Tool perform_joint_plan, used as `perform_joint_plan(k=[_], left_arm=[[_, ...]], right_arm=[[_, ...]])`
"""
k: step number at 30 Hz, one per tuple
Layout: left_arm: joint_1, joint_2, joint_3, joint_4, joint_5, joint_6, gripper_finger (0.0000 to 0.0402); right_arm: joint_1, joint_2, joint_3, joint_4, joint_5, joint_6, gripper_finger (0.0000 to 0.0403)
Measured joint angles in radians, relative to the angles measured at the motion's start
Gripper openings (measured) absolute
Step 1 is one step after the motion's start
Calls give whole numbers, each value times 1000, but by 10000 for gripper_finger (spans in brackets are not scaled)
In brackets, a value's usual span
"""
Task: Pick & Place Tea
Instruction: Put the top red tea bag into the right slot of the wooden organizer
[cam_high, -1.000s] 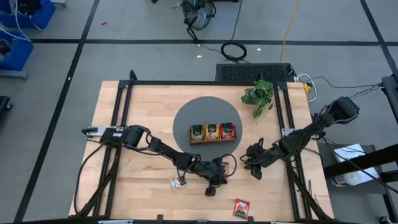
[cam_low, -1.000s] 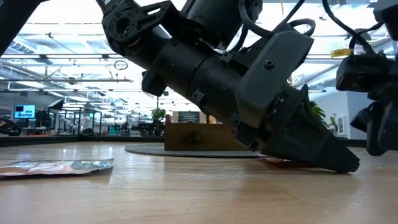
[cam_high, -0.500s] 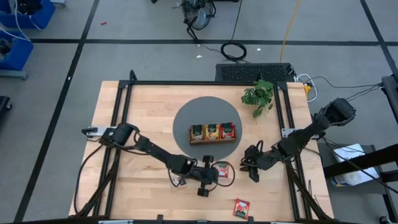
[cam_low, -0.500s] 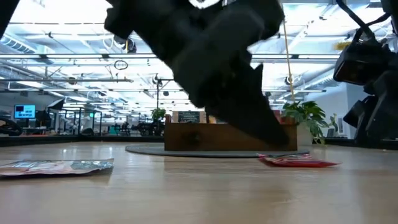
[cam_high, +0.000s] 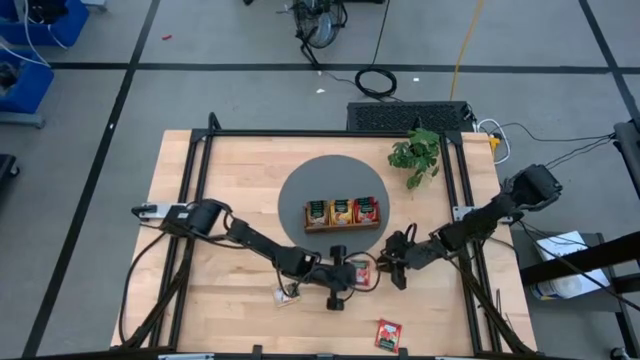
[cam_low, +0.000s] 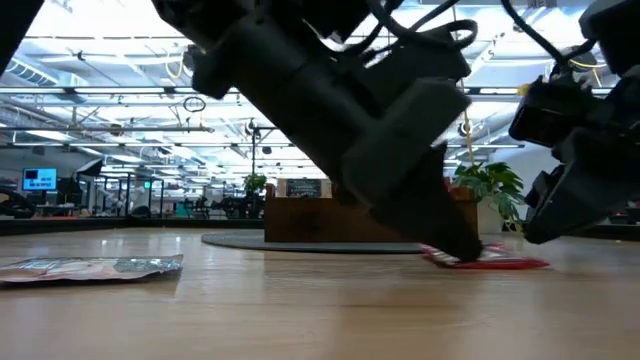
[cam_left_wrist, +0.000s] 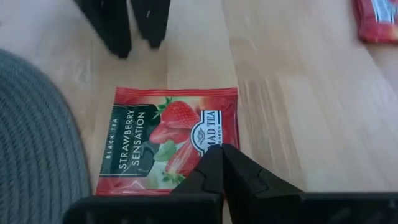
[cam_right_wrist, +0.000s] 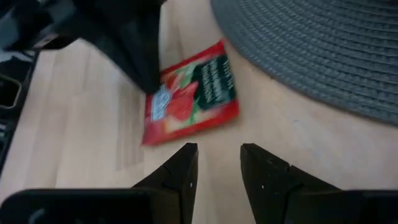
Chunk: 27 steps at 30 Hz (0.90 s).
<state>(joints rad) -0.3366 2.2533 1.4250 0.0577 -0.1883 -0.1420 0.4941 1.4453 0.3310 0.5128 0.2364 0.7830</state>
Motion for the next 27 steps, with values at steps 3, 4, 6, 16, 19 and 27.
perform_joint_plan(k=[3,4,6,16,19,27], left_arm=[[1,22,3,29,2,-8,5],[2,28,3,34,1,-13,8],[2,30,3,35,2,-18,13],[7,32,-13,52,9,-20,12],[7,33,-14,67,11,-20,12],[9,33,-15,75,16,-15,16]], right_arm=[[-20,10,0,13,-2,32,110],[-24,13,0,9,-3,42,110],[-31,17,-1,4,-4,53,110],[-96,74,-4,31,-75,69,110],[-97,112,-2,79,-76,61,110],[-95,188,2,126,-112,60,110]])
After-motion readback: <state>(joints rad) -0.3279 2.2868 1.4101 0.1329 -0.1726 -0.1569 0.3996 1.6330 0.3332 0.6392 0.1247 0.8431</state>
